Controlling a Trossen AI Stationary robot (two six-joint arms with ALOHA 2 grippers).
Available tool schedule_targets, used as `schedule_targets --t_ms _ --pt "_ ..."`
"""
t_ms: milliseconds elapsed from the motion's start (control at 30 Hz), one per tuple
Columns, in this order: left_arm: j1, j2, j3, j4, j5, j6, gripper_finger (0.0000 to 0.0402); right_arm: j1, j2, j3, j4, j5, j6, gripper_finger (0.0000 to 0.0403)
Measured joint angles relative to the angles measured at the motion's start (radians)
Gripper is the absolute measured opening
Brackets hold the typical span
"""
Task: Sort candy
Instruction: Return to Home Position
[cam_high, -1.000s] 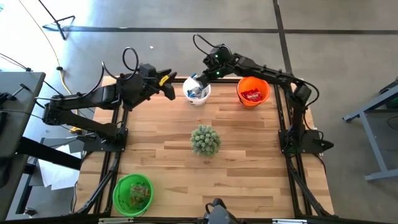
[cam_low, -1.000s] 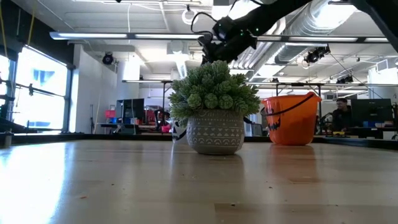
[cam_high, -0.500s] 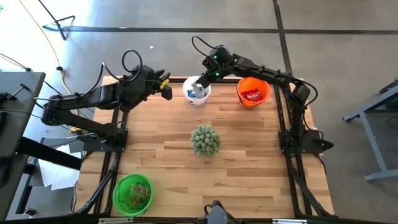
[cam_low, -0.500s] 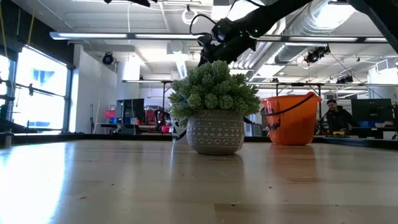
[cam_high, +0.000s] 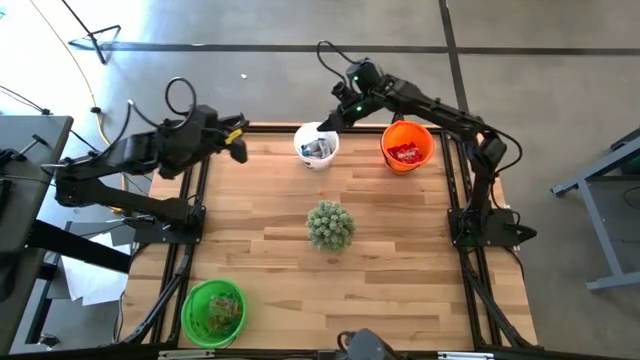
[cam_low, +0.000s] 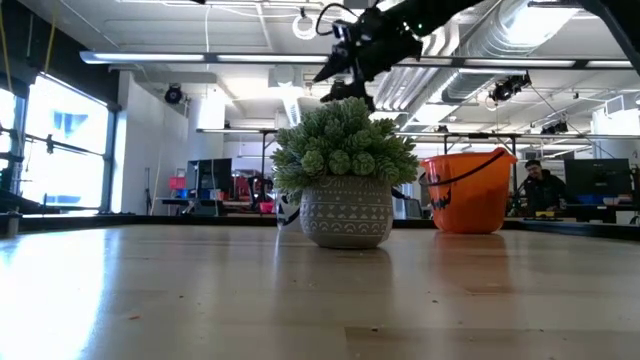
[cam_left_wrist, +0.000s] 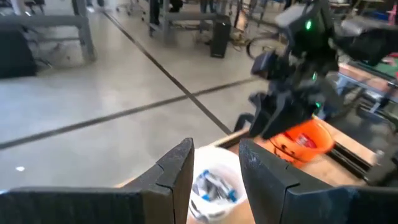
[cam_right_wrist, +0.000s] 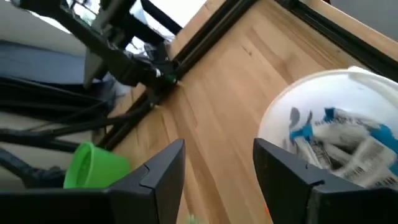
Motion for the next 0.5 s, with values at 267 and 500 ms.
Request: schedule_targets --t_ms 267,500 --pt "0.000 -0.125 0.000 -0.140 0.056 -0.040 0.0117 0.001 -0.052 0.178 -0.324 0.017 -0.090 0.0183" --pt "0.000 -0.231 0.000 -0.220 0.085 -0.040 0.0117 0.003 -0.083 0.367 -0.508 0.057 -0.148 0.0183"
